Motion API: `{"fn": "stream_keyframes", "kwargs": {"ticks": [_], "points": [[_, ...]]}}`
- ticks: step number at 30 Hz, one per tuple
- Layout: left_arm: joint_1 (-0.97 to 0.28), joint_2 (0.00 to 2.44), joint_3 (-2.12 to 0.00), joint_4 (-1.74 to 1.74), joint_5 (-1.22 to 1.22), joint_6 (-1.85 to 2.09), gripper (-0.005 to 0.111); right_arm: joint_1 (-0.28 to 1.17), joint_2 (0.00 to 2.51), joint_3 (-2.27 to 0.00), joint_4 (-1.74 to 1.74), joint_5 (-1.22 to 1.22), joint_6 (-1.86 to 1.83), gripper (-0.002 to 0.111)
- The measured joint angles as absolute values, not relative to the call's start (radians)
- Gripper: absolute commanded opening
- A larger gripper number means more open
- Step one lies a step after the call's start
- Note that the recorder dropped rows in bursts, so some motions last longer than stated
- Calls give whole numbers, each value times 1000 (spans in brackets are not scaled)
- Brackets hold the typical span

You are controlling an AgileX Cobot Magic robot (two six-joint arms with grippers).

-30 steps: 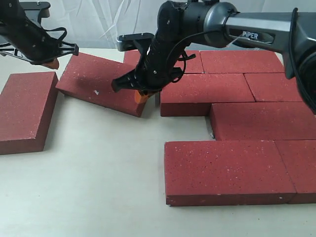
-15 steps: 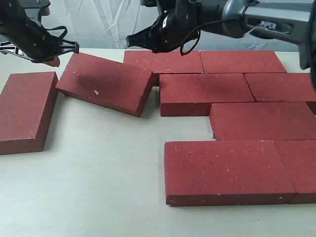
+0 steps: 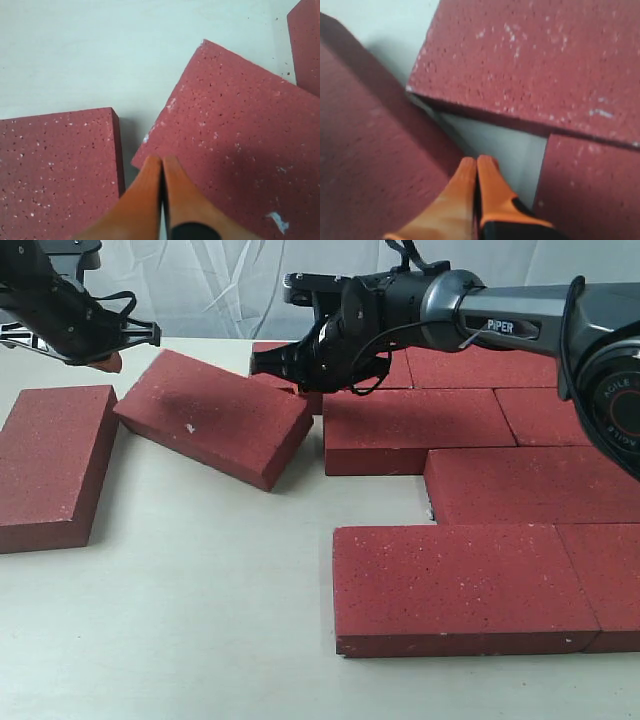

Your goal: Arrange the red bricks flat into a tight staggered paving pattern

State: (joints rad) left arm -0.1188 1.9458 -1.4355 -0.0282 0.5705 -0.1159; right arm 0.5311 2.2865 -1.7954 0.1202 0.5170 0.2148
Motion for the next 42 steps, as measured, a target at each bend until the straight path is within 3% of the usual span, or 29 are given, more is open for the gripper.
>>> {"fn": "stream_keyframes", "kwargs": {"ticks": [23, 35, 42], "points": [[-160, 1940, -1421, -48, 726, -43, 0, 478, 1987, -1785, 179, 1121, -39, -1], [-189, 1919, -1452, -258, 832, 277, 0, 276, 1606, -1192, 317, 845, -114, -1], [-189, 1923, -1531, -265, 847, 288, 0, 274, 1549, -1137, 323, 777, -117, -1]]}}
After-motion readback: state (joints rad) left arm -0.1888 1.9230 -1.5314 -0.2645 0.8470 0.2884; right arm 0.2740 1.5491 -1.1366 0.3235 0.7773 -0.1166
